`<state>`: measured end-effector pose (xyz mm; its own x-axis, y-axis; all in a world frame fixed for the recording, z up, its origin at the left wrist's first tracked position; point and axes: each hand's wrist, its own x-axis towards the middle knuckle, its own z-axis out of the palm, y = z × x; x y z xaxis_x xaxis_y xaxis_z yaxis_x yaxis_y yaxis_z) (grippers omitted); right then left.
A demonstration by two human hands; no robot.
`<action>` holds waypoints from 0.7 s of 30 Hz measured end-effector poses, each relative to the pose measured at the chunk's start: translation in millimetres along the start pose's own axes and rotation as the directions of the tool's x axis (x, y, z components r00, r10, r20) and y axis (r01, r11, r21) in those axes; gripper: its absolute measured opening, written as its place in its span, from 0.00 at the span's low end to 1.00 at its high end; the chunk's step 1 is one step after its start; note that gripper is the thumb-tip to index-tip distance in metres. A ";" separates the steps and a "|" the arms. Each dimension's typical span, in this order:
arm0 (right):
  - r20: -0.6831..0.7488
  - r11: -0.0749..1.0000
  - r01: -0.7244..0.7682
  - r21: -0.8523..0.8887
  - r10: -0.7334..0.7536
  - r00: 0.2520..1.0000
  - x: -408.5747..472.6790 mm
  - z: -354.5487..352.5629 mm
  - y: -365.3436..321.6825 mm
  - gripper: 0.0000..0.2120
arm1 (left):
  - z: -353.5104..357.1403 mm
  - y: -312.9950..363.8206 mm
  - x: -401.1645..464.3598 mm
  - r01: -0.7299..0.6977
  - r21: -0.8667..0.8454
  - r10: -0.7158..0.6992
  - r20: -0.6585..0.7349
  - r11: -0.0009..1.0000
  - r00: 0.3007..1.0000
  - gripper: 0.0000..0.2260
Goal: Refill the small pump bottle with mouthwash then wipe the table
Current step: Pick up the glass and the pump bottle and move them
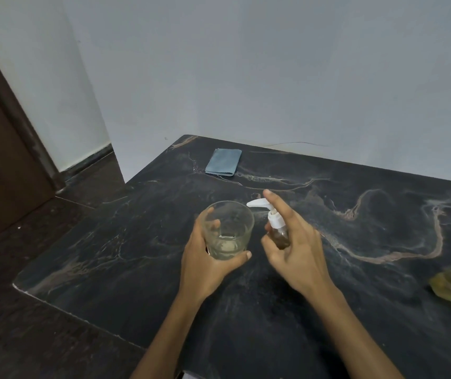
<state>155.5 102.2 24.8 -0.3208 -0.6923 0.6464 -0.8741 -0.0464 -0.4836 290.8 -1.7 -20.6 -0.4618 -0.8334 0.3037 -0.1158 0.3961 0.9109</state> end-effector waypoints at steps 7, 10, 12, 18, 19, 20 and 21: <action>-0.030 0.993 -0.056 -0.101 0.053 0.998 -0.1 -1.9 -7.7 0.33 | -0.1 2.8 -1.4 -0.023 0.033 0.022 0.019 0.999 1.000 0.43; -0.010 0.990 -0.076 -0.121 0.075 0.997 -0.7 0.8 -10.9 0.35 | 0.2 1.7 -2.4 -0.008 0.019 0.008 0.018 1.000 1.000 0.43; 0.027 0.990 -0.071 -0.122 0.075 0.997 -1.5 2.0 -12.5 0.40 | 0.3 1.3 -2.1 -0.013 0.014 0.013 0.013 1.000 1.000 0.42; 0.087 0.982 -0.051 -0.182 0.068 0.994 -1.9 5.3 -16.1 0.44 | 0.6 4.2 -0.9 -0.025 -0.006 0.025 0.020 1.000 0.999 0.41; 0.088 0.980 -0.057 -0.193 0.075 0.993 -1.9 5.2 -16.1 0.43 | 0.6 4.5 -1.0 -0.022 -0.010 0.023 0.019 1.000 1.000 0.40; 0.084 0.978 -0.063 -0.201 0.081 0.993 -1.9 5.1 -16.1 0.43 | 0.6 4.7 -1.1 -0.020 -0.013 0.021 0.017 1.000 1.000 0.40; 0.075 0.976 -0.069 -0.206 0.086 0.993 -1.9 4.8 -15.7 0.42 | 0.6 4.6 -1.1 -0.017 -0.013 0.017 0.016 1.000 1.000 0.40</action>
<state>171.6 100.7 28.3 -0.3669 -0.7456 0.5563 -0.9060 0.1507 -0.3955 290.2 1.3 -16.8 -0.4773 -0.8205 0.3145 -0.0968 0.4048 0.9092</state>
